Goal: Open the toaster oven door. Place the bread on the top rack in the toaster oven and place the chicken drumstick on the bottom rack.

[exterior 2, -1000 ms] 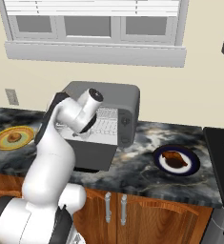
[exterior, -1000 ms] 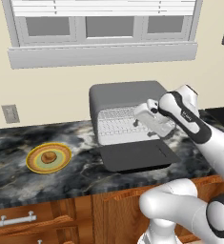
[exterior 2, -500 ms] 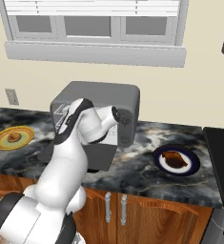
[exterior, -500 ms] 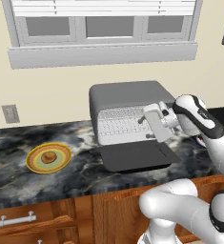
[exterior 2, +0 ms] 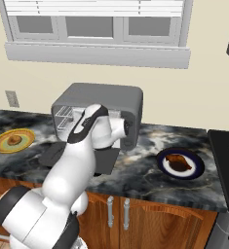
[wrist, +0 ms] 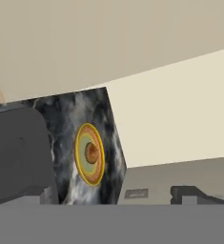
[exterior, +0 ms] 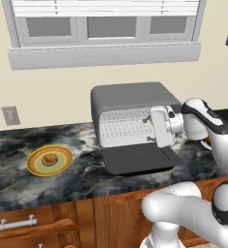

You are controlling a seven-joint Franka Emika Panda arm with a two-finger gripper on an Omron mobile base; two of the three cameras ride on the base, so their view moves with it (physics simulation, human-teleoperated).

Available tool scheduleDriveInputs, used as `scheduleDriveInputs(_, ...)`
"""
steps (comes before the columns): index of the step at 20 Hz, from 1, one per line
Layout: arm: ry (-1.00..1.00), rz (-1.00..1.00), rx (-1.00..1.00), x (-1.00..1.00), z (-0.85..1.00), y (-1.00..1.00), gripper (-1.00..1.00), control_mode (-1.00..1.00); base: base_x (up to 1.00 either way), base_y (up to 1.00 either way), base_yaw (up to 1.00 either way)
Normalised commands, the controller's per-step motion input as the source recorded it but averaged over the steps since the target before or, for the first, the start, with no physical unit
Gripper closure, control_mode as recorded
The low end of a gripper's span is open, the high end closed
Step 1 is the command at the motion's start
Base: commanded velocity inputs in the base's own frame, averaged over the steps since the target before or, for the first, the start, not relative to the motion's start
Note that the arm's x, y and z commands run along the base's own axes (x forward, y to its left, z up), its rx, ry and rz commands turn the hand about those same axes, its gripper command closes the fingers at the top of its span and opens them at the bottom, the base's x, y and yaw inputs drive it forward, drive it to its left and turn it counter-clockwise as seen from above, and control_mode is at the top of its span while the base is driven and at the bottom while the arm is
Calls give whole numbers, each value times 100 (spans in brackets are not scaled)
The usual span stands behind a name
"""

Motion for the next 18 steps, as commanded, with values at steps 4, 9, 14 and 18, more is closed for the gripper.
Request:
scheduleDriveInputs(4,0,-5,9,0,0,0,-100,-100,0,0,0)
scheduleDriveInputs(9,0,-10,0,-1,-6,0,-100,-100,0,0,0)
scheduleDriveInputs(14,5,-15,-10,12,-9,-2,-100,-100,0,0,0)
scheduleDriveInputs(18,23,-18,-5,7,-9,0,-100,-100,0,0,0)
